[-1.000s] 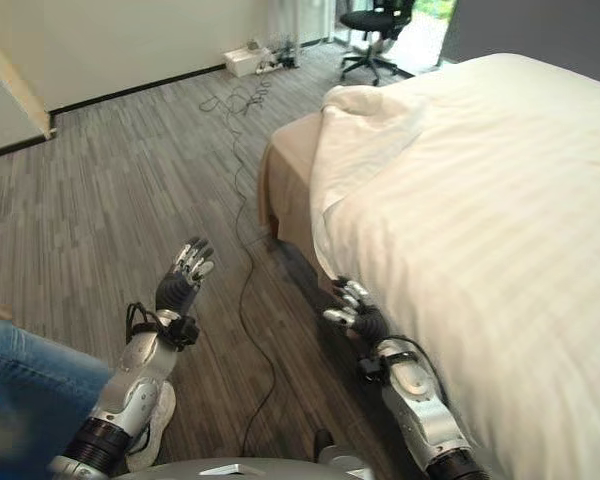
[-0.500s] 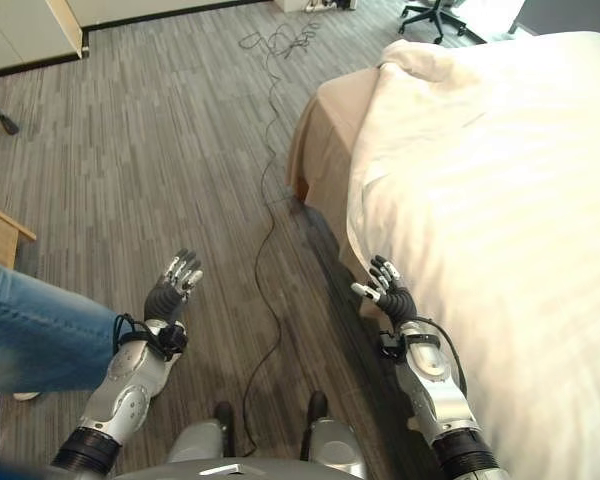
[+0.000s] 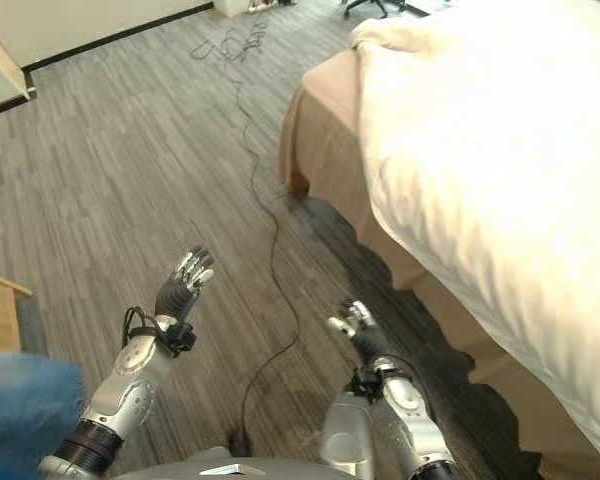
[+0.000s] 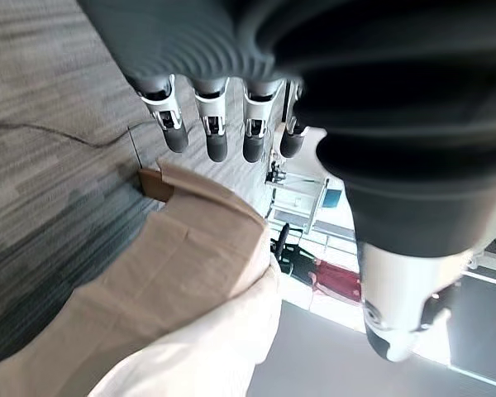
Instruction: Making the bed.
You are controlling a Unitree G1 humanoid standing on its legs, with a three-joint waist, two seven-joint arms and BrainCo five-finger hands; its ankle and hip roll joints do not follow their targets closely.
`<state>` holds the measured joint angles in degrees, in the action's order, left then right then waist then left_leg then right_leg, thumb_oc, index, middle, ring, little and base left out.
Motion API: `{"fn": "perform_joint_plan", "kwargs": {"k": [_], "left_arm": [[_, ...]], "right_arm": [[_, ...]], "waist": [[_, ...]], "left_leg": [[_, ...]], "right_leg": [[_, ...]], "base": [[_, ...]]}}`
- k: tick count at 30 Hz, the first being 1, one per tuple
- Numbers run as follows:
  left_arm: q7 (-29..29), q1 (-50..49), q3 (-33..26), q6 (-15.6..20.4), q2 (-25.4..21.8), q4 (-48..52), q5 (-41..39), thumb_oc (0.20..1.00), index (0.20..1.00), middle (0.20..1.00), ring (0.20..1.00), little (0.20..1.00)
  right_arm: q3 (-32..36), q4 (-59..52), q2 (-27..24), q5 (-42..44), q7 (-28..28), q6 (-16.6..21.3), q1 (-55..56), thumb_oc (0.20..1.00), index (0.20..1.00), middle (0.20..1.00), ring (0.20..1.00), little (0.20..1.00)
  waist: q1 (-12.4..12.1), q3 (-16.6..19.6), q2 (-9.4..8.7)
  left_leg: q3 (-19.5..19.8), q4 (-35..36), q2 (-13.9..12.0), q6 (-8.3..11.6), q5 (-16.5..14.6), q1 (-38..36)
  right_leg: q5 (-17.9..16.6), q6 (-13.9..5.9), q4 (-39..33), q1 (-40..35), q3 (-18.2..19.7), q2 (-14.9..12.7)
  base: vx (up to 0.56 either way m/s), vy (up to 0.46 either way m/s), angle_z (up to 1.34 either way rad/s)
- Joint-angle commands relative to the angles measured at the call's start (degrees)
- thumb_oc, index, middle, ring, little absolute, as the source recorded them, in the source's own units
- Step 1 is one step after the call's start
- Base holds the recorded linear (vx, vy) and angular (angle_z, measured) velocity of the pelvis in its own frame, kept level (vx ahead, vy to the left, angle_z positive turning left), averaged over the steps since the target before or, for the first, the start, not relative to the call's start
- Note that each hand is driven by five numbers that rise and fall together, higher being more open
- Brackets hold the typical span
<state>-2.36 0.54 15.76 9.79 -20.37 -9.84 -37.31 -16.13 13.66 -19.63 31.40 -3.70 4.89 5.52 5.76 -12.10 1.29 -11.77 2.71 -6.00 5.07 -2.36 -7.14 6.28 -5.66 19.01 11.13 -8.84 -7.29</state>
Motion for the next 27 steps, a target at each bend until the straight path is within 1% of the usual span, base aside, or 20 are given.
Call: {"fn": "perform_joint_plan", "kwargs": {"k": [1, 2, 3, 4, 5, 7, 9, 11, 13, 17, 18, 19, 20, 21, 22, 23, 24, 25, 26, 27], "left_arm": [[0.58, 0.89, -2.63, 3.51, 0.21, 1.63, 0.92, 1.0, 1.0, 1.0, 1.0, 1.0], [0.51, 0.8, -2.51, 3.57, 0.37, 1.11, 1.16, 1.0, 1.0, 1.0, 1.0, 1.0], [-0.02, 0.9, -2.43, 3.76, 0.35, 1.2, 1.09, 1.0, 1.0, 1.0, 1.0, 1.0], [-0.45, 0.23, -2.53, 3.9, 0.68, 1.94, -0.66, 1.0, 1.0, 1.0, 1.0, 1.0], [-0.44, 0.21, -2.53, 3.89, 0.67, 1.96, -0.67, 1.0, 1.0, 1.0, 1.0, 1.0], [0.58, -0.68, -1.47, 2.78, 1.13, 1.4, -0.4, 1.0, 1.0, 1.0, 1.0, 1.0], [0.84, -1.5, -1.42, 2.4, 0.92, 1.33, 0.32, 1.0, 1.0, 1.0, 1.0, 1.0], [0.88, -1.85, -1.55, 2.25, 1.14, 1.79, -0.85, 1.0, 1.0, 1.0, 1.0, 1.0], [1.27, -2.22, -1.65, 1.93, 1.26, 1.94, -1.1, 1.0, 1.0, 1.0, 1.0, 1.0], [0.46, -1.67, -1.52, 2.07, 1.38, 1.99, -0.6, 1.0, 1.0, 1.0, 1.0, 1.0], [0.39, -1.29, -1.57, 2.15, 1.32, 2.1, -0.35, 1.0, 1.0, 1.0, 1.0, 1.0], [0.27, -0.23, -1.71, 2.7, 0.93, 2.46, 0.02, 1.0, 1.0, 1.0, 1.0, 1.0], [0.27, -0.19, -1.72, 2.7, 0.91, 2.44, 0.02, 1.0, 1.0, 1.0, 1.0, 1.0], [-0.14, 1.96, -1.29, 3.23, 0.89, 2.26, 0.69, 1.0, 1.0, 1.0, 1.0, 1.0], [-0.37, 2.44, -0.89, 3.42, 0.79, 2.33, 1.0, 1.0, 1.0, 1.0, 1.0, 1.0], [-0.39, 2.51, -0.86, 3.43, 0.79, 2.31, 1.01, 1.0, 1.0, 1.0, 1.0, 1.0], [-0.73, 3.3, -0.9, 3.72, 0.92, 2.08, 0.63, 1.0, 1.0, 1.0, 1.0, 1.0], [-0.68, 3.82, -1.22, 4.01, 1.4, 1.88, -0.23, 1.0, 1.0, 1.0, 1.0, 1.0], [-0.67, 3.81, -1.2, 4.02, 1.39, 1.87, -0.23, 1.0, 1.0, 1.0, 1.0, 1.0], [-0.39, 3.5, -1.4, 4.12, 1.09, 1.72, 0.12, 1.0, 1.0, 1.0, 1.0, 1.0]], "right_arm": [[-0.49, -3.8, -2.18, -0.28, -0.7, 2.66, -2.37, 1.0, 1.0, 1.0, 1.0, 1.0], [-0.81, -3.41, -2.59, -0.37, -0.6, 2.61, -3.21, 1.0, 1.0, 1.0, 1.0, 1.0], [-1.11, -3.66, -2.91, -0.68, -0.26, 2.65, -3.92, 1.0, 1.0, 1.0, 1.0, 1.0], [-1.15, -5.16, -2.9, -0.39, 0.25, 2.84, -4.02, 1.0, 1.0, 1.0, 1.0, 1.0], [-1.15, -5.19, -2.91, -0.39, 0.25, 2.82, -3.99, 1.0, 1.0, 1.0, 1.0, 1.0], [-1.09, -4.46, -3.08, -1.88, 0.05, 2.39, -3.21, 1.0, 1.0, 1.0, 1.0, 1.0], [-1.07, -4.21, -2.97, -2.15, 0.17, 2.12, -2.75, 1.0, 1.0, 1.0, 1.0, 1.0], [-1.59, -4.7, -3.22, -2.27, -0.63, 1.9, -2.44, 1.0, 1.0, 1.0, 1.0, 1.0], [-1.86, -5.21, -4.2, -5.2, -0.77, 1.77, -2.07, 1.0, 1.0, 1.0, 1.0, 1.0], [-1.13, -5.11, -4.03, -4.03, -0.24, 1.89, -1.75, 1.0, 1.0, 1.0, 1.0, 1.0], [-1.0, -4.95, -3.93, -3.82, -0.17, 1.99, -1.86, 1.0, 1.0, 1.0, 1.0, 1.0], [-0.77, -4.75, -3.98, -2.67, 0.07, 2.66, -2.35, 1.0, 1.0, 1.0, 1.0, 1.0], [-0.76, -4.72, -3.97, -2.66, 0.06, 2.68, -2.4, 1.0, 1.0, 1.0, 1.0, 1.0], [-0.51, -4.37, -4.55, -2.28, 0.19, 3.34, -2.79, 1.0, 1.0, 1.0, 1.0, 1.0], [-0.54, -4.36, -4.92, -2.91, 0.41, 3.19, -2.85, 1.0, 1.0, 1.0, 1.0, 1.0], [-0.5, -4.36, -4.9, -2.92, 0.41, 3.18, -2.87, 1.0, 1.0, 1.0, 1.0, 1.0], [-0.49, -4.16, -5.33, -3.82, 0.75, 3.0, -3.17, 1.0, 1.0, 1.0, 1.0, 1.0], [-0.14, -4.51, -5.44, -4.07, 0.89, 3.15, -3.29, 1.0, 1.0, 1.0, 1.0, 1.0], [-0.12, -4.55, -5.45, -4.06, 0.89, 3.13, -3.25, 1.0, 1.0, 1.0, 1.0, 1.0], [0.31, -4.67, -5.6, -4.62, 0.54, 3.41, -2.66, 1.0, 1.0, 1.0, 1.0, 1.0]], "waist": [[0.05, 2.82, -2.4], [-0.02, 3.0, -2.7], [-0.41, 3.06, -2.79], [-1.3, 3.25, -2.78], [-1.29, 3.23, -2.78], [-1.21, 3.87, -2.83], [-1.25, 4.4, -2.8], [-1.29, 4.6, -2.8], [-1.3, 4.8, -2.73], [-1.06, 4.73, -2.87], [-1.05, 4.63, -3.17], [-1.27, 3.26, -4.41], [-1.17, 3.4, -4.32], [-1.72, 1.08, -4.68], [-2.75, 0.08, -5.06], [-2.64, -0.04, -4.97], [-2.86, -0.02, -5.08], [-3.21, 0.65, -5.27], [-3.36, 0.56, -5.38], [-3.84, 1.73, -4.55]], "left_leg": [[5.22, 0.91, 4.96, -4.53, 3.11, 4.42], [5.33, 1.1, 5.14, -4.54, 3.09, 4.34], [5.64, 0.99, 5.18, -4.61, 3.12, 4.46], [5.38, 0.97, 5.43, -5.01, 3.05, 4.07], [5.4, 0.98, 5.43, -5.01, 3.05, 4.03], [5.5, 1.23, 5.7, -5.15, 3.02, 3.76], [5.32, 1.37, 5.79, -5.23, 2.9, 3.32], [5.48, 1.4, 5.79, -5.26, 2.83, 3.01], [5.91, 1.49, 5.81, -5.26, 2.7, 2.63], [6.08, 0.9, 5.64, -5.06, 2.3, 2.44], [6.16, -1.19, 5.38, -4.82, 1.63, 3.13], [6.37, -12.51, 4.57, -3.61, 1.81, 8.09], [6.51, -13.31, 4.43, -3.57, 1.45, 8.73], [7.01, -25.62, 3.18, -1.37, 6.43, 15.07], [9.26, -29.37, 4.85, -1.12, 8.44, 17.51], [9.46, -29.79, 4.79, -1.09, 8.26, 17.67], [9.09, -27.31, 5.33, -1.55, 7.54, 19.51], [7.57, -21.03, 4.96, -2.43, 6.15, 21.23], [7.38, -20.88, 5.03, -2.47, 6.12, 20.95], [8.21, -13.03, 3.79, -2.71, 7.77, 20.9]], "right_leg": [[-4.79, -0.34, -11.74, -6.79, 4.79, 5.88], [-5.45, -0.43, -12.7, -7.31, 7.05, 7.11], [-5.85, -0.44, -13.16, -7.29, 7.45, 7.41], [-6.14, -0.14, -14.35, -8.14, 5.18, 6.36], [-6.16, -0.14, -14.39, -8.21, 5.16, 6.36], [-6.02, 0.08, -15.87, -9.25, 5.88, 6.73], [-6.03, 0.26, -16.49, -10.21, 5.69, 6.55], [-5.86, 0.35, -16.52, -10.6, 5.47, 6.49], [-5.48, 0.45, -16.6, -11.13, 5.24, 6.35], [-5.15, 0.7, -16.66, -11.48, 5.15, 6.28], [-5.01, 0.84, -16.69, -11.54, 5.22, 6.2], [-4.5, 1.92, -16.33, -11.69, 5.76, 5.82], [-4.5, 1.96, -16.26, -11.43, 5.64, 5.92], [-3.85, 3.63, -15.63, -12.41, 5.77, 6.36], [-3.47, 3.94, -15.74, -13.57, 6.06, 6.0], [-3.42, 3.96, -15.73, -13.67, 5.89, 6.09], [-3.3, 3.68, -16.24, -14.27, 5.96, 5.65], [-2.85, 2.81, -17.86, -16.22, 6.89, 5.22], [-2.82, 2.76, -17.96, -16.41, 7.03, 5.1], [-1.79, 2.02, -18.96, -17.68, 8.43, 5.63]], "base": [[-0.03, 0.013, -0.08], [-0.02, 0.004, 0.04], [0.01, -0.004, 0.04], [0.02, -0.005, -0.05], [0.03, 0.003, -0.12], [0.04, 0.001, -0.03], [0.06, -0.004, 0.1], [0.05, -0.011, 0.06], [0.05, -0.015, 0.05], [0.03, -0.024, 0.09], [-0.04, -0.09, 0.04], [-0.06, -0.081, 0.0], [-0.11, -0.127, 0.04], [-0.06, -0.074, 0.12], [-0.06, -0.072, 0.47], [0.05, 0.005, 0.41], [0.22, 0.052, 0.12], [0.23, 0.054, -0.21], [0.39, 0.141, -0.36], [0.22, 0.1, -0.25]]}}
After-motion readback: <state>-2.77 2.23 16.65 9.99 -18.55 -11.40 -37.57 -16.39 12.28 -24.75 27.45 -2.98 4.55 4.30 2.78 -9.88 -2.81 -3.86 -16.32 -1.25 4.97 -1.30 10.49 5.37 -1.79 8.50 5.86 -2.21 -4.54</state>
